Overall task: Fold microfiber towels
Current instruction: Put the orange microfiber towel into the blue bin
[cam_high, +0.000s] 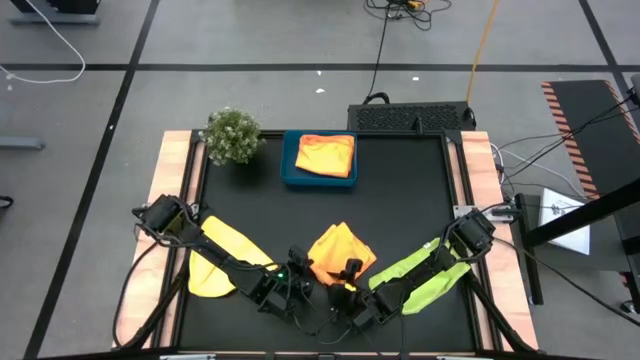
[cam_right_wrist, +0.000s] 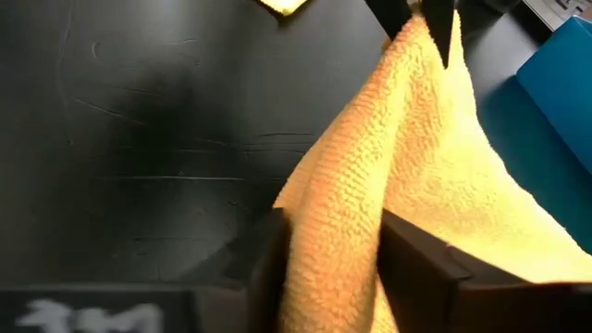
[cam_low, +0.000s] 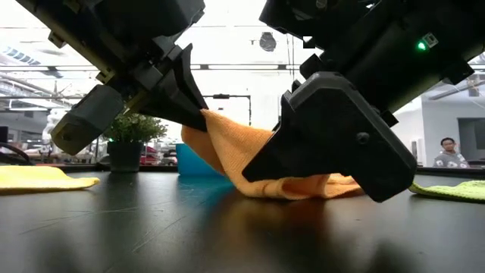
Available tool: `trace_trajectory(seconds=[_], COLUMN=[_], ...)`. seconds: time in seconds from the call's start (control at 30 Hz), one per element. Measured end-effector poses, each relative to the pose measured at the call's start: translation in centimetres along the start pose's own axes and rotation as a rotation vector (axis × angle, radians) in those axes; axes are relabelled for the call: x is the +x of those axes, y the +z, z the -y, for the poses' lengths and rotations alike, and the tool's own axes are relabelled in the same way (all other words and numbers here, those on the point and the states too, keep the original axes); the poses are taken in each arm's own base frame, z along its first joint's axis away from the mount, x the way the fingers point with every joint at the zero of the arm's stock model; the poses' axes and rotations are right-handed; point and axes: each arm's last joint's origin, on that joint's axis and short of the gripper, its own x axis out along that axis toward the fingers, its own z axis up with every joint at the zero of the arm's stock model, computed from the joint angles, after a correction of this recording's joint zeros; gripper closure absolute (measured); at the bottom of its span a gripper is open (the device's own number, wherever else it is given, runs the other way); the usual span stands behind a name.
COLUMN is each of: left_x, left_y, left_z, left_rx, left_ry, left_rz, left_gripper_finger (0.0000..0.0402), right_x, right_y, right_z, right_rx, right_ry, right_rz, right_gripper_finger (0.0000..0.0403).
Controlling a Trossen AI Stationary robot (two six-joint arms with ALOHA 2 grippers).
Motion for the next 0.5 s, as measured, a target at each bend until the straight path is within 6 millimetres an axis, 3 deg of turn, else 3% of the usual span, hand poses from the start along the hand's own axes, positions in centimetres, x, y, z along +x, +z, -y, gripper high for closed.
trace_trajectory(seconds=[0.23, 0.5], left_x=[-0.4, -1.6], left_y=[-0.5, -0.2], left_z=[0.4, 1.3], left_rx=[0.128, 0.169], left_ry=[-0.015, -0.012], left_rz=[-0.034, -0.003], left_gripper_finger=[0.0372, 0.0280], right_x=[0.0, -0.7], right_y=[0.0, 1.1], right_z=[0.0, 0.6], right_rx=[0.010, 0.050], right_ry=[0.000, 0.015], right_rz=[0.000, 0.016], right_gripper_finger=[0.0388, 0.0399])
